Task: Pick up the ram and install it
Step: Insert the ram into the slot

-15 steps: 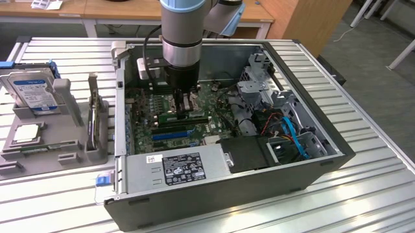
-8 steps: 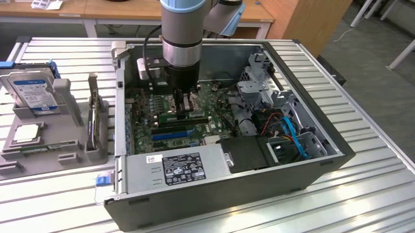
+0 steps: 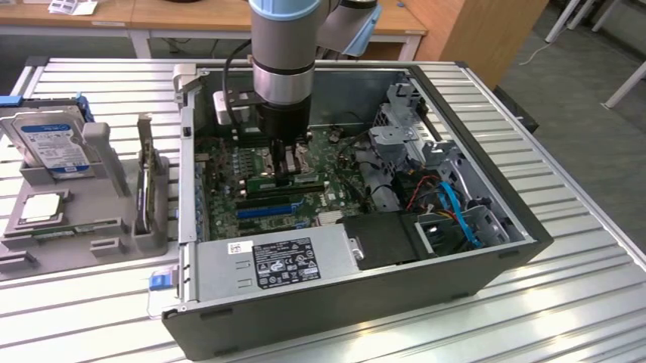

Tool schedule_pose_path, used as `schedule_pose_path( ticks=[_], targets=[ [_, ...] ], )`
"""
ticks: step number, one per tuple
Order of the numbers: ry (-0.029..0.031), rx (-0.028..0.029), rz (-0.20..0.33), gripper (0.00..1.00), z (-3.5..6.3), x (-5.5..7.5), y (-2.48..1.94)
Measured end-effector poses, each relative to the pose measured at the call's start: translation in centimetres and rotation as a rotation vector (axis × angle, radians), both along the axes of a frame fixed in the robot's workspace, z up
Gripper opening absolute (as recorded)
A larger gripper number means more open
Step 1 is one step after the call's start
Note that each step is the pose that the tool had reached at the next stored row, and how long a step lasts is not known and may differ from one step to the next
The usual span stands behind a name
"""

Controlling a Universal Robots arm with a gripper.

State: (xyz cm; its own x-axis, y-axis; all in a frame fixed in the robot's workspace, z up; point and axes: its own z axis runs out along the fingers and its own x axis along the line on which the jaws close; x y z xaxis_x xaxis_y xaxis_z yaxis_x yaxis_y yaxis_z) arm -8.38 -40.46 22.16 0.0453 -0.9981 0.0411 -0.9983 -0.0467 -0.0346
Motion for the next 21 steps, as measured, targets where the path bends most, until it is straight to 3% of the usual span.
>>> schedule_pose_path(
  ticks=[21],
  targets=[
    [-0.0002,0.0002,0.0,0.13,-0.35,0.0,0.0]
  ],
)
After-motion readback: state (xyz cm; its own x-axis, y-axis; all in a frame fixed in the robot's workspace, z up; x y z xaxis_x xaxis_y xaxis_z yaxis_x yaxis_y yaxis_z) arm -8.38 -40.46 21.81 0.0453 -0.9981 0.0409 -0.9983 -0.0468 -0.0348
